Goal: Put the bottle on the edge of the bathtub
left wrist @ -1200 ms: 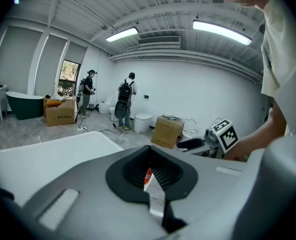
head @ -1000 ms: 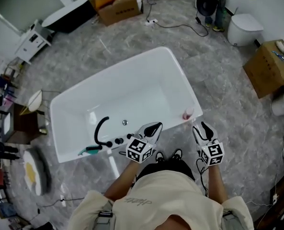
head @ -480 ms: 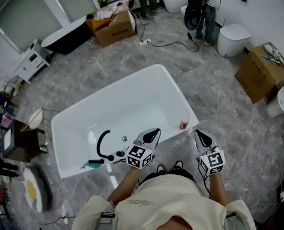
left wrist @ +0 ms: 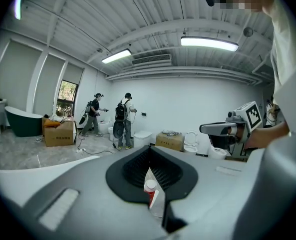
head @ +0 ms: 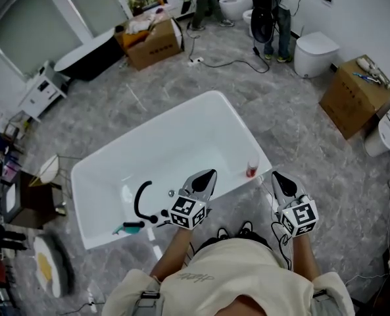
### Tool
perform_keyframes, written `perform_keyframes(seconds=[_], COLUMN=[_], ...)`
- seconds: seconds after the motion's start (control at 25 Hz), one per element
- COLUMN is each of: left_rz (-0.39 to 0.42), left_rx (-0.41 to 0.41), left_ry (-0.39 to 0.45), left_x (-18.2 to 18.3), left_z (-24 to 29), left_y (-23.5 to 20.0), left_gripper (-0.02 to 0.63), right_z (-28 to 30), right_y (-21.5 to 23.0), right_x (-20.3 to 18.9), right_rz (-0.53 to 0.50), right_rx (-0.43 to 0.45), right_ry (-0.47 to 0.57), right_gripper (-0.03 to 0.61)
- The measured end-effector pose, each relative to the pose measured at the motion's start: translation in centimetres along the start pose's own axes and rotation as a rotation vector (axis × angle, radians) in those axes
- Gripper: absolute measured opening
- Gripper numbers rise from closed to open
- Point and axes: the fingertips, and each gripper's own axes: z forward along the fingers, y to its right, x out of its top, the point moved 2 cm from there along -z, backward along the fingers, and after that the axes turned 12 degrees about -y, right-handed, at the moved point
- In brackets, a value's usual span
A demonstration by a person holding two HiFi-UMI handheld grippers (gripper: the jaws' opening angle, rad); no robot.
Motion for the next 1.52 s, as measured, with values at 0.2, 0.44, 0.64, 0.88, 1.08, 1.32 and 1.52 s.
perform_keyframes(seconds=[0.2,0.44,0.64,0.88,1.08,1.32,1.52], left_rz=[-0.028,-0.022,-0.023,-0.031,-0.034,-0.032,-0.022], left_rx=[-0.014,-0.009,-0.012,-0.006,-0.02,-0.041,-0.044], left_ry=[0.063,0.054,0.037,0.024,0.016,0.01,0.015], left_x=[1.9,1.8,1.3,0.7,0.6,0.5,0.7], left_z=[-0.9,-0.8,-0.8,-0.8,-0.6,0.2,0.5], left_y=[-0.2,0.2,0.5,0.6,0.7,1.4,1.3], left_gripper=[0.011,0.011,0.011,0.011,0.011,0.011,0.011], right_z=[-0.2,-0.4,-0.1,0.0,0.2,0.2,-0.3], right_y=[0.3,-0.1,-0.6,-0.5,-0.4,-0.3,0.4], right_x=[0.7,1.2,1.0,0.4,0.1,-0.2,-0.4], right_rz=[0.001,-0.014,-0.027,-0.024,-0.021,-0.027,-0.024], right_rx=[0.0,0.016,0.036,0.047,0.044,0.042,0.019], right_ry=[0.022,0.033,0.02,0.003,-0.002,0.0,-0.003], right_gripper=[0.002,0.002,0.002,0.002,0.002,0.002,0.002])
